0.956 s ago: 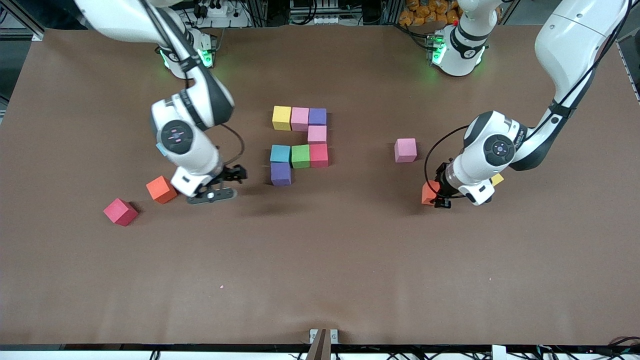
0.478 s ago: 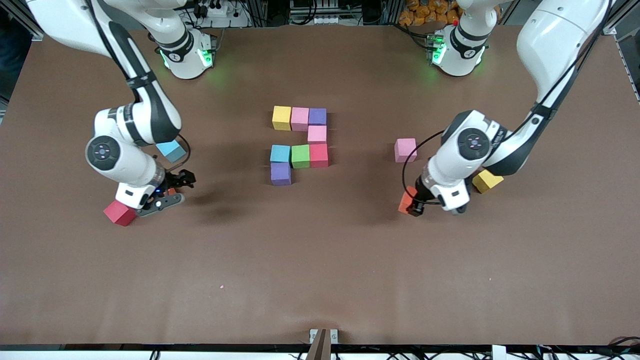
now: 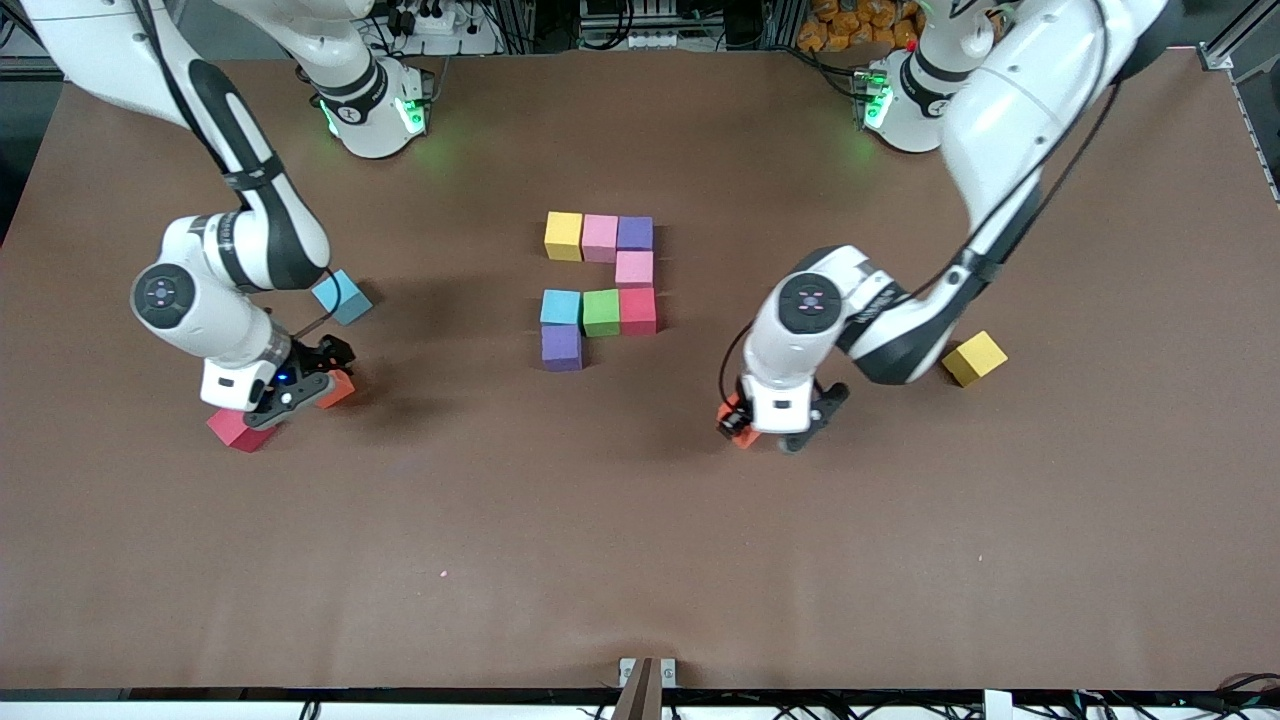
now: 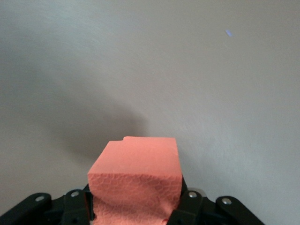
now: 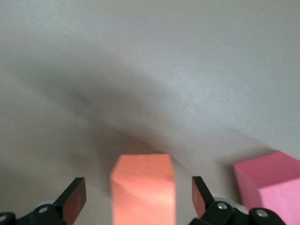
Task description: Form number 2 with 11 blocks
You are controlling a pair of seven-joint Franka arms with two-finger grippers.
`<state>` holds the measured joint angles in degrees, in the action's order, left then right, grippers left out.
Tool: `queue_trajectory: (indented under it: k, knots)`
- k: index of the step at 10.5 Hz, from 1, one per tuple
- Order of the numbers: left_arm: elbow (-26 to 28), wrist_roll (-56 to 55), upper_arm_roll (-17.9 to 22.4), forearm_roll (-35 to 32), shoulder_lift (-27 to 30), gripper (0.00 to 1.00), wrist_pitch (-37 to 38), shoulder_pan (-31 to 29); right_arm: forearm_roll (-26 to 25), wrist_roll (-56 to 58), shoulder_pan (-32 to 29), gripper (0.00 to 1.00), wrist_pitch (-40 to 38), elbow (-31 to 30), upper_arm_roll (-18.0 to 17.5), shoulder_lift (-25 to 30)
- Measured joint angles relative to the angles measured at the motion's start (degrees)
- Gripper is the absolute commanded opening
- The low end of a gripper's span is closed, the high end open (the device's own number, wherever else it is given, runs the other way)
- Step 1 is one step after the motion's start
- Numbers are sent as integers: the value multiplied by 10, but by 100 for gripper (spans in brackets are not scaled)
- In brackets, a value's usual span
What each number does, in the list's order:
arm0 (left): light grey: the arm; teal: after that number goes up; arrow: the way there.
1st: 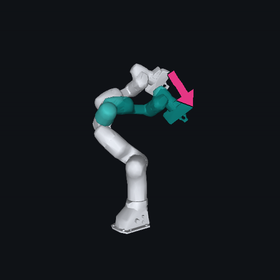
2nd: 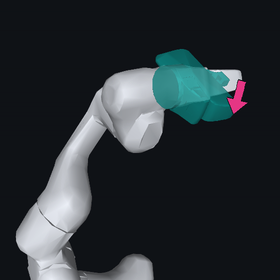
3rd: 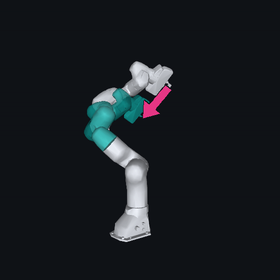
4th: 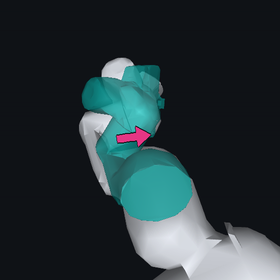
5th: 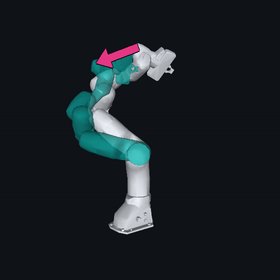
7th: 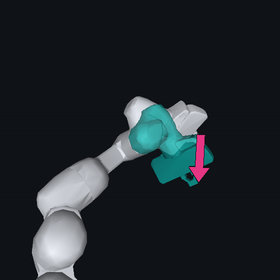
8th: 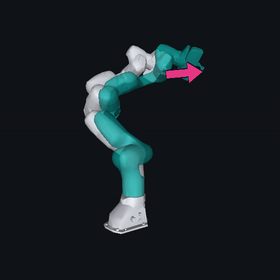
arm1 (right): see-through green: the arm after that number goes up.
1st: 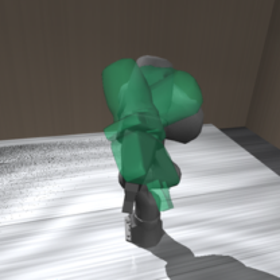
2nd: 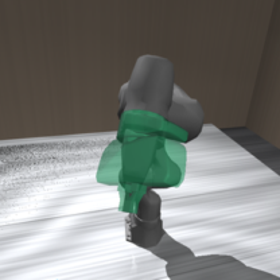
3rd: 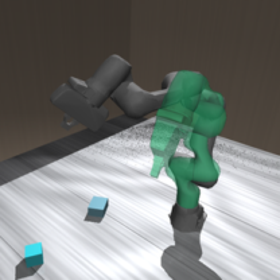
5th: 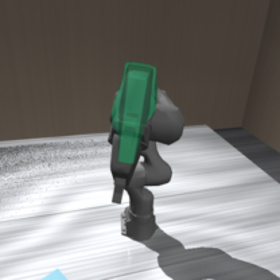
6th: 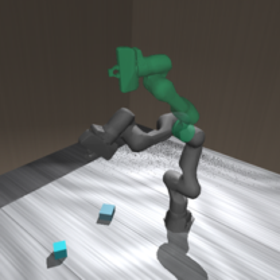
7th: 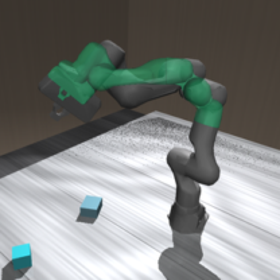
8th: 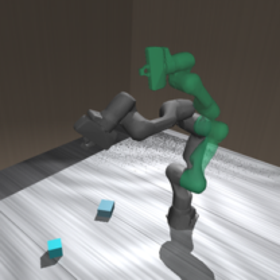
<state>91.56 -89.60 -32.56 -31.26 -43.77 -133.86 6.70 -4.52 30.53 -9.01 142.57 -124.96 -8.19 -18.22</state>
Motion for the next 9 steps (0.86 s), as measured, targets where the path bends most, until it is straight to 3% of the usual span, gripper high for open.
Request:
queue_trajectory:
  k: [2, 6, 7, 8, 9]
  knots:
    - [-41, 62, 31, 0, -21, 23, 1, 66, 0, 18, -12, 100, 12, -6, 0, -1]
    - [-118, 86, 37, 3, -62, 23, 2, 122, 0, 18, -12, 100, 90, -50, 3, -26]
    - [-129, 86, 38, 13, -66, 23, 3, 127, 0, 18, -12, 72, 92, -51, 4, -30]
    - [-135, 86, 39, 30, -67, 23, 6, 126, 0, 18, -12, 59, 92, -51, 4, -31]
    - [-139, 86, 42, 46, -67, 23, 12, 121, 0, 18, -12, 37, 92, -51, 4, -31]
